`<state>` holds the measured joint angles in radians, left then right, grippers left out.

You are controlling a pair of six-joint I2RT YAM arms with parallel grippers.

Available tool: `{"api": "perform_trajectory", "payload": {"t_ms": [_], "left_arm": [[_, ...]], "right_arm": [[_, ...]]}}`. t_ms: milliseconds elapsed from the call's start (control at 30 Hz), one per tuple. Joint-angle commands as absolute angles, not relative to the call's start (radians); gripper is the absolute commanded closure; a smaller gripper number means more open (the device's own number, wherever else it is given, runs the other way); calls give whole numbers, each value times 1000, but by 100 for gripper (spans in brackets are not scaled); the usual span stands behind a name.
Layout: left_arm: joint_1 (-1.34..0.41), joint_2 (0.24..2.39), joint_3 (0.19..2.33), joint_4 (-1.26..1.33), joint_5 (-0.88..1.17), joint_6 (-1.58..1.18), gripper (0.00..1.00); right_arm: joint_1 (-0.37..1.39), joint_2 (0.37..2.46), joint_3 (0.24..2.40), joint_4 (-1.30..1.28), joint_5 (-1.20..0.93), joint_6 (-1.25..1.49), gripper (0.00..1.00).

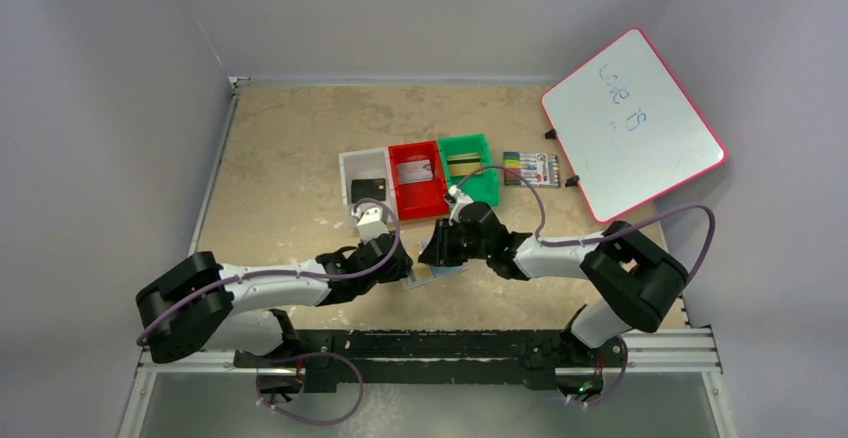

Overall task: Take the credit cards out of the card holder
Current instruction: Remove the credit card from the card holder.

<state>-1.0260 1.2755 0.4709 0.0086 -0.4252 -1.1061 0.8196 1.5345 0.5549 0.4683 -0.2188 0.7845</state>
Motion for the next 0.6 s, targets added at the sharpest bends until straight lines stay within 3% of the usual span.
{"api": "perform_trajectory", "payload": {"t_ms": [0,300,567], "left_arm": [[-1024,1299,484,64,-413,-1095,65],[-1025,1348,459,113,-382,-1099,66],[-1024,1377,446,132,-374,-1100,82]], "right_arm": [[826,1542,573,458,-170,781,69],[827,1604,563,448,-168,813,68],[825,1586,506,546,-248,899,75]]}}
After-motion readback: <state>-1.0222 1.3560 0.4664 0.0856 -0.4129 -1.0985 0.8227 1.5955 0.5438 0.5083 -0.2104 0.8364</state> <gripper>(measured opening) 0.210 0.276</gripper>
